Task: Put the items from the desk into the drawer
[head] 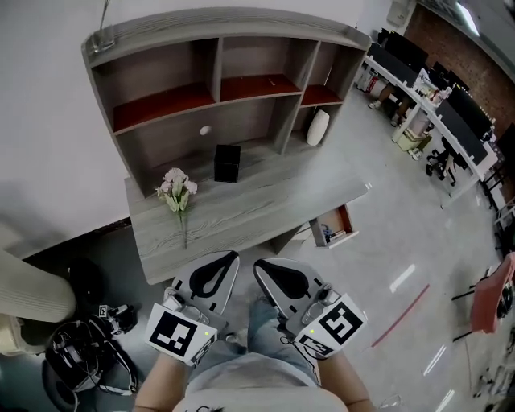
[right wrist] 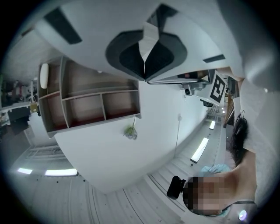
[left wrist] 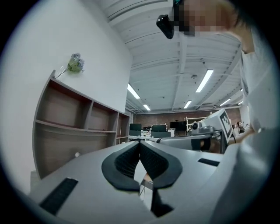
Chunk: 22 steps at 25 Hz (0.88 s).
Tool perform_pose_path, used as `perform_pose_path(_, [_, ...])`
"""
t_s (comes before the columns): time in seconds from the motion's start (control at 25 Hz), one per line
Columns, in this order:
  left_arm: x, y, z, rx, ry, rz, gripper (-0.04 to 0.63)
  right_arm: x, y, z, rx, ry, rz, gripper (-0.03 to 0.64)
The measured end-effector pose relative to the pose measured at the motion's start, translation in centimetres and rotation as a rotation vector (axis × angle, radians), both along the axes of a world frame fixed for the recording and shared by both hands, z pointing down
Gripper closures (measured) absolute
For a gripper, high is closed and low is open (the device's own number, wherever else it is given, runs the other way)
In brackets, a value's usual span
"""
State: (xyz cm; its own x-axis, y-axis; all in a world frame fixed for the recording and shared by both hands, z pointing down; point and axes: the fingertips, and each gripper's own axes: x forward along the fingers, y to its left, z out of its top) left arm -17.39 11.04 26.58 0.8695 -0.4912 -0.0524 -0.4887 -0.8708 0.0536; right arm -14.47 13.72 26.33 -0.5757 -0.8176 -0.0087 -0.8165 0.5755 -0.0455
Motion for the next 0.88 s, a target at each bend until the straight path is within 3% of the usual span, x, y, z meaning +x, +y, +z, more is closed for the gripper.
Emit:
perform_pose_path(0.36, [1.7, -6.8, 0.4, -0.028, -0.015, -0.104, 0.586, 1.6, -7.8, 0.3, -0.012, -0.021, -0.118, 0.607])
perform_pose_path(0.88, [9.0, -18.9, -0.9, -0.006, -0.004, -0.269, 0.586, 8.9, -20.2, -0.4, -0.030, -0.016, -0.294, 0.607])
